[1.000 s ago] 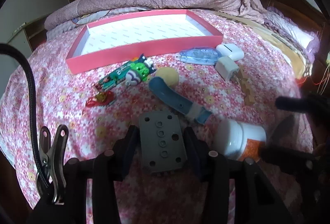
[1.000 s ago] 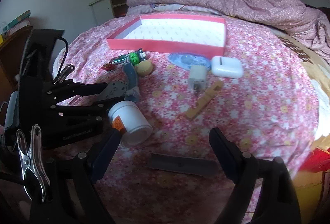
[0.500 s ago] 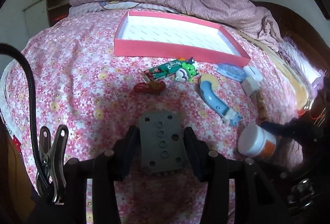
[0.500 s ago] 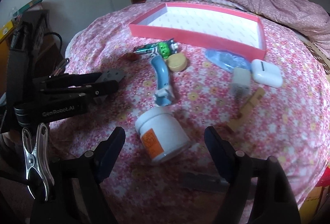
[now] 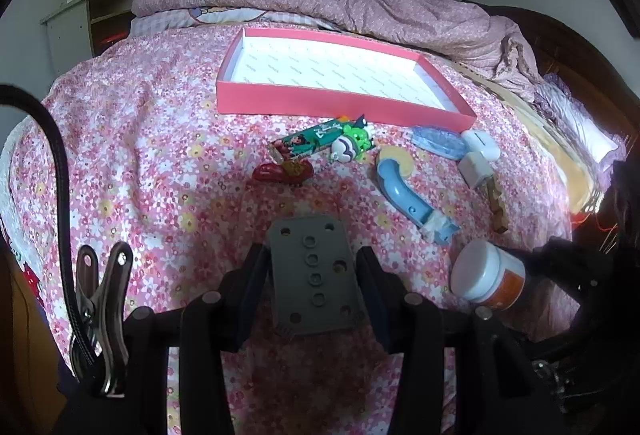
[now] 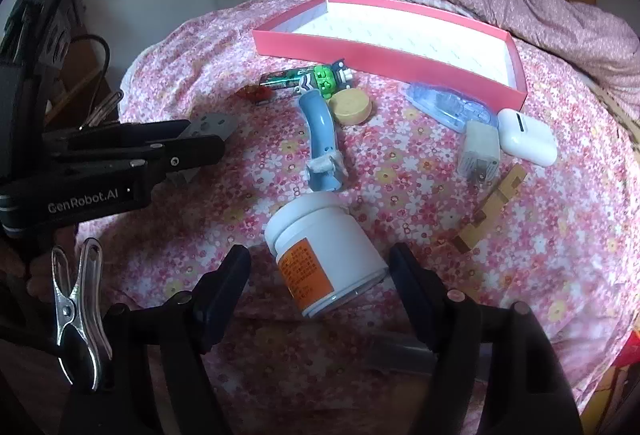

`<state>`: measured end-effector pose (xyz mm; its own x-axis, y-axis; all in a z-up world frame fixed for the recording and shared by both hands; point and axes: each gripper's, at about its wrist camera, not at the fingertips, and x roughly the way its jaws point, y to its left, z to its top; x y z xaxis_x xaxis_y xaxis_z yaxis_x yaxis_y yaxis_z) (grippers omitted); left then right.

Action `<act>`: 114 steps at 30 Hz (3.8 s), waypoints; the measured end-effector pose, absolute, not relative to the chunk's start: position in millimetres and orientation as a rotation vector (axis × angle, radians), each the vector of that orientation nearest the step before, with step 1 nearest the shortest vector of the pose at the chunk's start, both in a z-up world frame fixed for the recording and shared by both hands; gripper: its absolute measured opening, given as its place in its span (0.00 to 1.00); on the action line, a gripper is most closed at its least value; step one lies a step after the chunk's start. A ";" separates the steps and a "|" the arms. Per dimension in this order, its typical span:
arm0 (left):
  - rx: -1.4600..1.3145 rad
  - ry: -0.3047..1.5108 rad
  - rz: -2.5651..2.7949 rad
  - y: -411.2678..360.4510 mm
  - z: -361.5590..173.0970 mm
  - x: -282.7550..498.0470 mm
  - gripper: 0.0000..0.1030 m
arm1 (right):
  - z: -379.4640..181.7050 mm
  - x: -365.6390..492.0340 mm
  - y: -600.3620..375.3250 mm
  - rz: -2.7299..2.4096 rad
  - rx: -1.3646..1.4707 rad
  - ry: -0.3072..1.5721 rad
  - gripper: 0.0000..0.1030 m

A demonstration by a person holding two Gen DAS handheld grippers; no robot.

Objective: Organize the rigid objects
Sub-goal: 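Grasp the grey plate with the left gripper while the right gripper grasps the white orange-labelled jar, then carry the grey plate and white jar into the pink tray and open both grippers, then withdraw both grippers from the tray toward the remaining objects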

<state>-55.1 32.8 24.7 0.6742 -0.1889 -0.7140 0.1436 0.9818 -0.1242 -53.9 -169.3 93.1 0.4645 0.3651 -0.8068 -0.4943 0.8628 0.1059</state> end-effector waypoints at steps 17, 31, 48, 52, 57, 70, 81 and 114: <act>-0.055 0.795 -0.199 30.6 38.1 -42.3 0.47 | 105.4 -50.1 -190.1 0.535 -0.052 0.929 0.45; -0.021 0.729 -0.206 14.6 82.0 11.8 0.47 | 145.9 -3.5 -206.0 0.475 0.001 0.842 0.45; -0.071 0.756 -0.155 9.0 83.5 88.6 0.47 | 144.6 88.2 -219.7 0.374 0.093 0.869 0.45; -0.072 0.773 -0.148 6.5 74.7 100.3 0.47 | 138.8 102.3 -221.1 0.351 0.079 0.883 0.45; -0.030 0.777 -0.129 2.1 65.0 109.4 0.47 | 129.5 111.9 -223.3 0.331 0.072 0.897 0.45; 0.008 0.821 -0.128 -14.7 47.0 117.9 0.47 | 117.7 118.7 -238.3 0.277 -0.007 0.918 0.41; 0.025 0.796 -0.113 -12.2 59.3 108.2 0.64 | 121.5 117.6 -246.6 0.284 0.016 0.907 0.46; 0.005 0.806 -0.051 27.8 40.1 7.8 0.67 | 122.4 -31.3 -272.2 0.399 0.111 0.893 0.52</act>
